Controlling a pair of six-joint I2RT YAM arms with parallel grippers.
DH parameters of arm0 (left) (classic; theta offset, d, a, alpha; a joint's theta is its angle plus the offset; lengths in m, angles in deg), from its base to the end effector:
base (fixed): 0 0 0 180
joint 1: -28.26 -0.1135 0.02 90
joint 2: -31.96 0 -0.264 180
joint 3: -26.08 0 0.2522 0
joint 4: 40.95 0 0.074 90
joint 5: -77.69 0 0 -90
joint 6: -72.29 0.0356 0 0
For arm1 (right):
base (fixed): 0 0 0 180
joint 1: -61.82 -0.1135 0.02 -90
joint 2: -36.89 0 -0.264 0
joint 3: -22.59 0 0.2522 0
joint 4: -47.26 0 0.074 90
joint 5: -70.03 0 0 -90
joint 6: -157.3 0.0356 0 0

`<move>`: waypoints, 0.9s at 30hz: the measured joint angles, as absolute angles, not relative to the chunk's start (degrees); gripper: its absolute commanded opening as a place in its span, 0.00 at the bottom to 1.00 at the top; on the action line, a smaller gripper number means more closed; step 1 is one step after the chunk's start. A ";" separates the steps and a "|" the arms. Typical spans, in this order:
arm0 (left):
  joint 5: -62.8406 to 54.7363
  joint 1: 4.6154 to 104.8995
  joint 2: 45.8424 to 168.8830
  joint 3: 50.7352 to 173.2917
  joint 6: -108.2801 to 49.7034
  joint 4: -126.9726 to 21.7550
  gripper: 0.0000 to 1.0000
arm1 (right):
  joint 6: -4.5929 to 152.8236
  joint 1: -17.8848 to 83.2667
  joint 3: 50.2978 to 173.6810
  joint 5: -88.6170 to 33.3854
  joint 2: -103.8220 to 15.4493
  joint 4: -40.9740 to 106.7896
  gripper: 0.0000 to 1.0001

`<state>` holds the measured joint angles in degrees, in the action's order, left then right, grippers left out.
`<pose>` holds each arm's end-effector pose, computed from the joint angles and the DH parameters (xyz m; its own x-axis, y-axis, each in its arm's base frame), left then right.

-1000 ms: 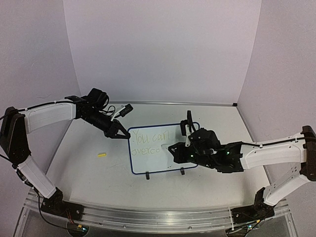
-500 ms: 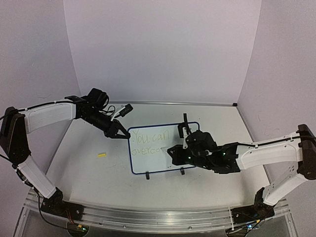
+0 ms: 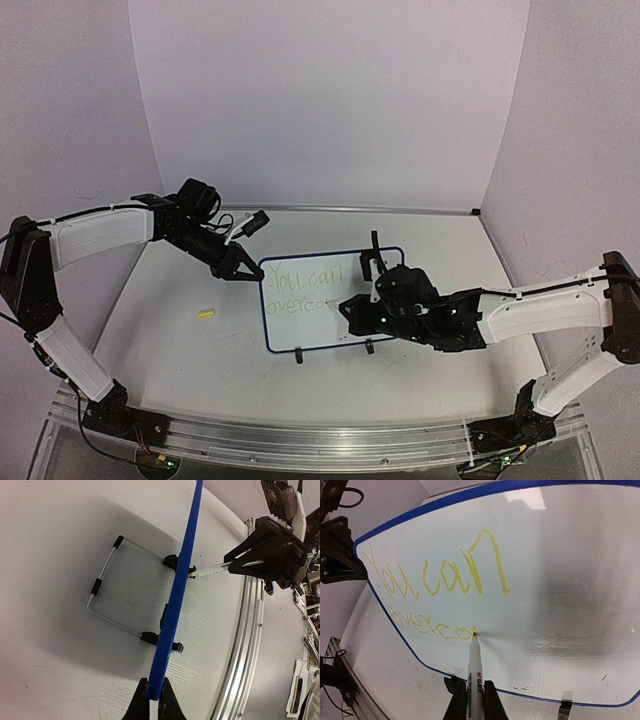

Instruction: Write a sentence on the whiteboard

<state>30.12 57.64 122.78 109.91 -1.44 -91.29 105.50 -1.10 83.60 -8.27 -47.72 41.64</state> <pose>0.2742 -0.1820 0.2624 -0.5138 0.5266 -0.6773 0.8578 0.3302 -0.3940 0.1527 0.2828 0.2222 -0.6640 0.0315 -0.7471 -0.4844 0.7429 0.4619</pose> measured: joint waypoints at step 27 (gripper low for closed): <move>30.12 57.64 122.78 109.91 -1.50 -91.29 0.00 | 106.37 -1.12 83.60 -8.65 -48.17 41.16 0.00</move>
